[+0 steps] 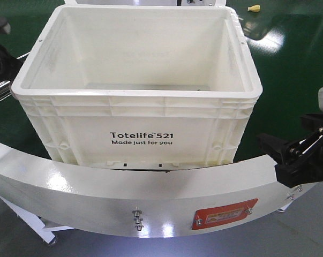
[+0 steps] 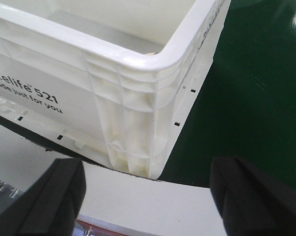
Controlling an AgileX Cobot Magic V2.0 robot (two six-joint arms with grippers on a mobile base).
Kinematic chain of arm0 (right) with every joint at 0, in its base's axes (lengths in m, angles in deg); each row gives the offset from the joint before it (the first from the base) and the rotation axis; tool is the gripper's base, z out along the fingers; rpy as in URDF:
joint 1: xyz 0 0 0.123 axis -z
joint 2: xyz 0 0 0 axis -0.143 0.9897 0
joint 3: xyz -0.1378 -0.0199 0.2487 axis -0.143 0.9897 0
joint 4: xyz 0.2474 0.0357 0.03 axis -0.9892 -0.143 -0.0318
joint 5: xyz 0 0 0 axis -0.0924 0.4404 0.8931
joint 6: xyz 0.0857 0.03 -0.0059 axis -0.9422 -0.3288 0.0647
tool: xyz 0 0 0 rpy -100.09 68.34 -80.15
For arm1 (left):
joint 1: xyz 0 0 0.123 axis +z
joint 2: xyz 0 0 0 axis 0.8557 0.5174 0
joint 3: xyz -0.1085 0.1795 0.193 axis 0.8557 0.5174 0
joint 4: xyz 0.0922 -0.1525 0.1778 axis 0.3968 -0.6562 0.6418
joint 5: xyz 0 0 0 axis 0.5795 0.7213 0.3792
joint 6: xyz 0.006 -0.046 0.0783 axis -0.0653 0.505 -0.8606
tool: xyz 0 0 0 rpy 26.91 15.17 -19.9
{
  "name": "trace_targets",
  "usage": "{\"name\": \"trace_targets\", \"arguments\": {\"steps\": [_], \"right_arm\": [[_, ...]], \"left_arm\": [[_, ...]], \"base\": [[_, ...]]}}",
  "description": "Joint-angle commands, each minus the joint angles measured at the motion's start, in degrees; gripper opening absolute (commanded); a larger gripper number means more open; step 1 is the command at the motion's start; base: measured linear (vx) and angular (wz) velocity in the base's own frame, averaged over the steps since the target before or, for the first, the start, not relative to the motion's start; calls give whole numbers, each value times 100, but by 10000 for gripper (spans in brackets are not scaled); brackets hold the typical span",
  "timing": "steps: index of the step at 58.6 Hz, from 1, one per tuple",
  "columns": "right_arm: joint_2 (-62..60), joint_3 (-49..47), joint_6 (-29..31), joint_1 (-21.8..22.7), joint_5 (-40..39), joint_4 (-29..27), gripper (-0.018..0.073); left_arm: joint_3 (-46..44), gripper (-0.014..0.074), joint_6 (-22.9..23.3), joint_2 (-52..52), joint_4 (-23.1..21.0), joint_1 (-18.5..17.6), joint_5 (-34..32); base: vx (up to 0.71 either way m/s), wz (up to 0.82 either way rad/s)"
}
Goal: Place moving items into box and shelve
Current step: 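Lift the pink plush with the left gripper and drop it into the tote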
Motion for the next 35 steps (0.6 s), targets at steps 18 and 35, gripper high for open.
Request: {"name": "trace_targets", "arguments": {"steps": [18, 35], "right_arm": [[-34, -169, -1, 9, -369, 100, 564], [-34, -169, -1, 9, -369, 105, 564]], "left_arm": [[-145, 207, 276, -1959, -139, -21, -507], [-145, 207, -474, -2630, -1698, -479, -527]], "base": [[0, 0], [0, 0]]}}
